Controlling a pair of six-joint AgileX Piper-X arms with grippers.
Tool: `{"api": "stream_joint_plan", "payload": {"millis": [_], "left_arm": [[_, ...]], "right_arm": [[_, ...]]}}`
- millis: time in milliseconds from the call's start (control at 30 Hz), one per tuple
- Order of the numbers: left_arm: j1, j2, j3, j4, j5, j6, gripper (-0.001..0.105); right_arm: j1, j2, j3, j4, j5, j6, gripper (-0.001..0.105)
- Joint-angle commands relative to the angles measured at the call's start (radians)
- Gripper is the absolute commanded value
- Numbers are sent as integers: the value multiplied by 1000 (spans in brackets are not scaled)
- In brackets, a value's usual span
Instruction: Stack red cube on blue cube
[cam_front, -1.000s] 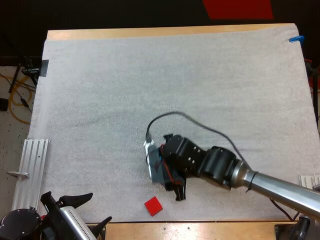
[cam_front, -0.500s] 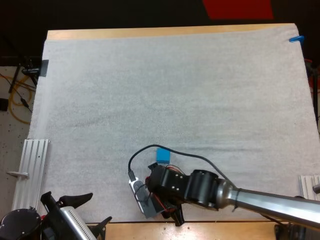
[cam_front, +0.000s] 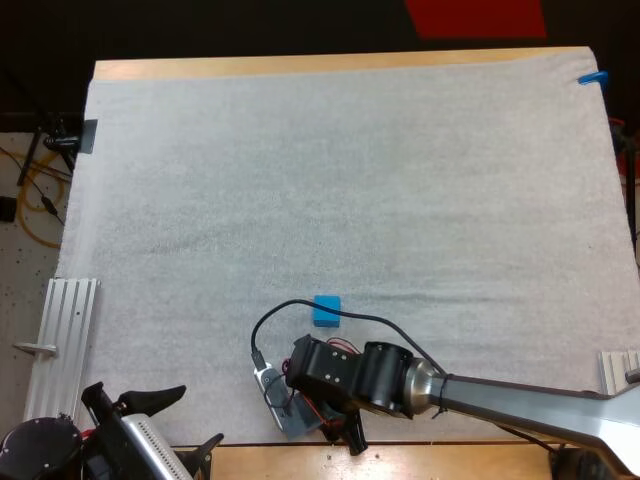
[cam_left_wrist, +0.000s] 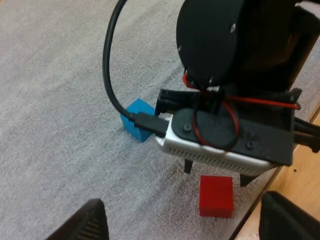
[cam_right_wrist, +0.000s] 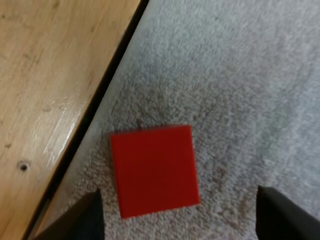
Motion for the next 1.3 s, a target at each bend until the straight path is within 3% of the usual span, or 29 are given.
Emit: {"api": "stream_joint_plan", "payload": {"millis": [0, 800, 900, 967, 1067, 1267], "left_arm": [[-3, 2, 4, 18, 8, 6, 63], [-3, 2, 4, 18, 8, 6, 63], [-3, 2, 4, 18, 8, 6, 63], [-3, 2, 4, 18, 8, 6, 63], [-3, 2, 4, 18, 8, 6, 63], [-3, 2, 4, 18, 8, 6, 63]], "right_arm": [[3, 6, -7, -14, -20, -8, 61], [3, 111, -7, -69, -86, 51, 61], [3, 111, -7, -69, -70, 51, 54], [3, 111, -7, -62, -70, 56, 40], [3, 111, -7, -62, -67, 65, 27], [3, 84, -7, -62, -7, 95, 24]]}}
